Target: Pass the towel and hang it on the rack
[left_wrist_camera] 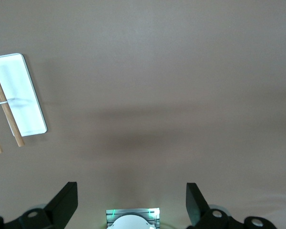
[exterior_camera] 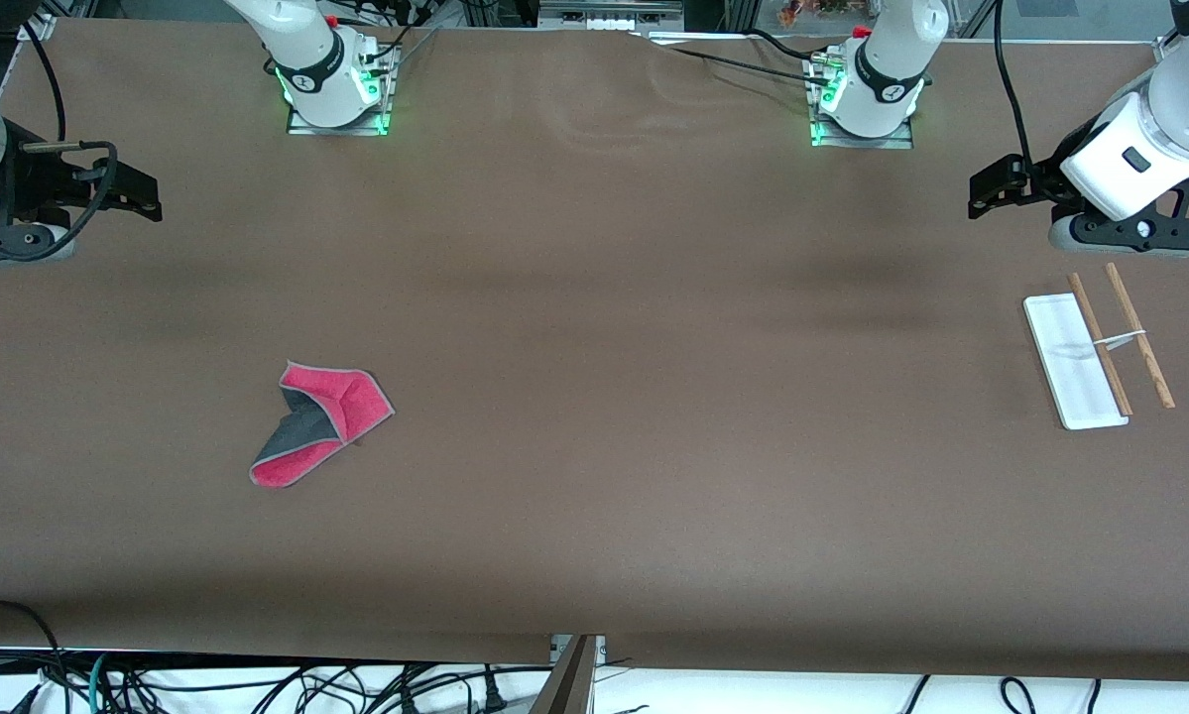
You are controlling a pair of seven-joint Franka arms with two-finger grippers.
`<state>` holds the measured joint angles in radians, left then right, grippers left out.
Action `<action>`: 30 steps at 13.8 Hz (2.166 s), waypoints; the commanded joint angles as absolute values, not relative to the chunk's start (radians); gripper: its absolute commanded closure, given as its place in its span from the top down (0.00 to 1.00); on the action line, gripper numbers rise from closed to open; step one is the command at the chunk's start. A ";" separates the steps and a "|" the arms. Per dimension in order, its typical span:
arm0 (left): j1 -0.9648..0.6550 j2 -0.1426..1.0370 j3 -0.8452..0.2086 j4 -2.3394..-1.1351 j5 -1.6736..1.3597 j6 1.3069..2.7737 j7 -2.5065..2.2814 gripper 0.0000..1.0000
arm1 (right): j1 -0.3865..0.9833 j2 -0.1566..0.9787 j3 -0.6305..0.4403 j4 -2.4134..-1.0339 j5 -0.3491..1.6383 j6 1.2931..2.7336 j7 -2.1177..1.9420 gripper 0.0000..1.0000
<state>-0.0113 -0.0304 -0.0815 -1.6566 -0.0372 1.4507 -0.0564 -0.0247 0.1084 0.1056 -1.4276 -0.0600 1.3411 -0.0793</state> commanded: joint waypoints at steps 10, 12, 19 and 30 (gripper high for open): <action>-0.008 -0.025 -0.080 -1.635 0.018 1.445 -0.054 1.00 | -0.025 0.179 0.117 -1.424 -0.055 1.457 -0.092 1.00; -0.009 -0.011 -0.083 -1.632 0.015 1.459 -0.054 1.00 | 0.009 0.266 0.118 -1.420 -0.058 1.477 -0.081 1.00; -0.008 0.005 -0.081 -1.632 0.005 1.479 -0.049 1.00 | 0.025 0.465 0.118 -1.422 -0.054 1.652 -0.077 1.00; -0.005 0.021 -0.080 -1.632 0.011 1.488 -0.048 1.00 | 0.052 0.618 0.117 -1.589 -0.049 2.112 -0.087 1.00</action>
